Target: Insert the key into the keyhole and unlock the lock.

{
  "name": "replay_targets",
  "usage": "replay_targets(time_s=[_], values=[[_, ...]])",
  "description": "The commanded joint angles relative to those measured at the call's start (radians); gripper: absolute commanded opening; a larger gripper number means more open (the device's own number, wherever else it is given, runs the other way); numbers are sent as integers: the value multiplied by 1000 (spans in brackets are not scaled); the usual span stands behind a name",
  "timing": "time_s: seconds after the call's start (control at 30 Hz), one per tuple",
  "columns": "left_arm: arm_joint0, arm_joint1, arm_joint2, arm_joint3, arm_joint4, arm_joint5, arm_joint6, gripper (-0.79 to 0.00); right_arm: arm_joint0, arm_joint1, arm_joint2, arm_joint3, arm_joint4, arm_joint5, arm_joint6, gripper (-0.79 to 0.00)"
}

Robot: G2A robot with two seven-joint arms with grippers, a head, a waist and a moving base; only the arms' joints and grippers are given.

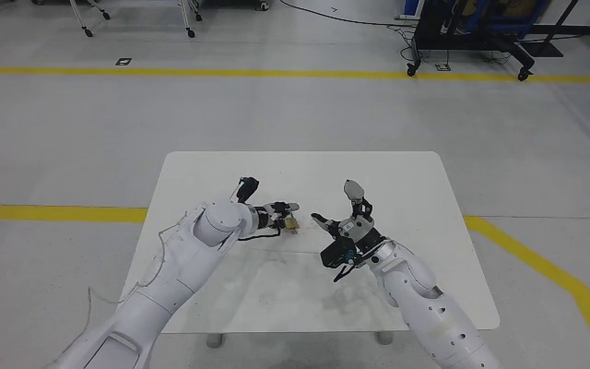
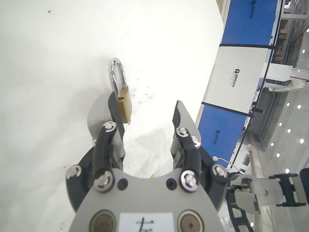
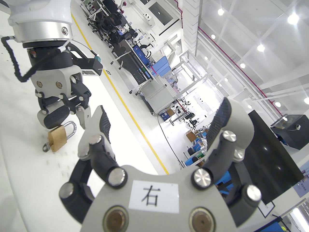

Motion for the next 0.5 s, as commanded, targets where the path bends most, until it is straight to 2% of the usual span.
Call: replay_targets(time_s=[0.0,0.17,0.3,0.4,0.47], values=[[5,5,-26,-5,-13,-10,-5,0,0,0,0,0,0,0,0,0],[35,28,-113,-53,-36,-93,-28,0,0,0,0,0,0,0,0,0],[107,58,-218,-159,13,-261,43,0,0,0,0,0,0,0,0,0],[171,81,-287,-239,120,-342,123,0,3,-6,7,6,107,-20,3,0],[225,93,-344,-308,131,-407,154,0,14,-10,22,26,208,-31,-21,0]])
